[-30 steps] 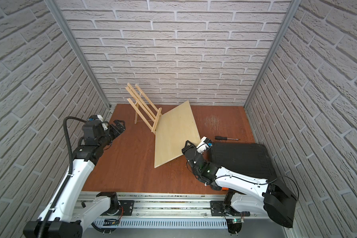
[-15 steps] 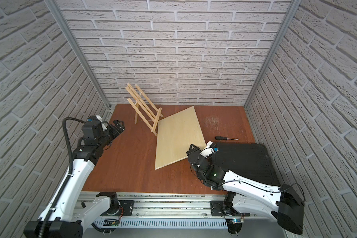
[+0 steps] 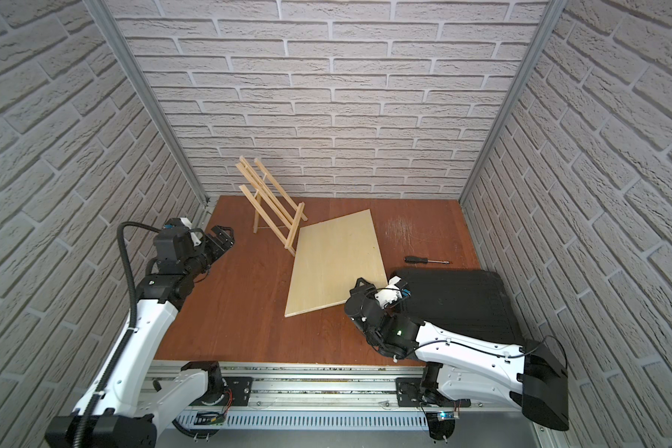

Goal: Disassemble the easel
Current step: Place the drawing board at the center of the board.

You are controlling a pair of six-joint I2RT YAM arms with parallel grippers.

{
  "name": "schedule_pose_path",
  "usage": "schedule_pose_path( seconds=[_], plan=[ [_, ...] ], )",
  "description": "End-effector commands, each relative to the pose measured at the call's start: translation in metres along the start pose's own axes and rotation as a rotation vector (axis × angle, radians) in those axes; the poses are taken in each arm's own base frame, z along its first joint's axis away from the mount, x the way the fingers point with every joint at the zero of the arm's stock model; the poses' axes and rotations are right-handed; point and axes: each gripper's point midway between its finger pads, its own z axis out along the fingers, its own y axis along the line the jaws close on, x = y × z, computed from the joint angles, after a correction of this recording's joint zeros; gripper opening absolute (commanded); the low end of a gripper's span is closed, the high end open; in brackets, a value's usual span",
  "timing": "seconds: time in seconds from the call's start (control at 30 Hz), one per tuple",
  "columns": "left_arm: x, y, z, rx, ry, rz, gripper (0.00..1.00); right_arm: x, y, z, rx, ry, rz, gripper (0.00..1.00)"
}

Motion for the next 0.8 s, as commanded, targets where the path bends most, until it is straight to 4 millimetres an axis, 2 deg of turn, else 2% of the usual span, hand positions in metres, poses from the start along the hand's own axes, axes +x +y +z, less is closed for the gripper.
schedule_pose_path(
  seconds=[0.0, 0.33, 0.47, 0.77],
  plan=[
    [0.001, 0.0, 0.003, 0.015, -0.002, -0.008, 0.98, -0.004, -0.077, -0.001, 0.256, 0.002, -0.322, 0.15],
    [0.001, 0.001, 0.005, 0.015, 0.004, -0.019, 0.98, 0.018, -0.096, -0.002, 0.302, 0.048, -0.346, 0.21],
    [0.002, 0.002, 0.005, 0.014, 0.005, -0.019, 0.98, 0.022, -0.102, -0.004, 0.326, 0.05, -0.352, 0.33],
    [0.001, 0.002, 0.005, 0.015, 0.004, -0.023, 0.98, 0.028, -0.116, -0.007, 0.373, 0.069, -0.358, 0.37]
  ],
)
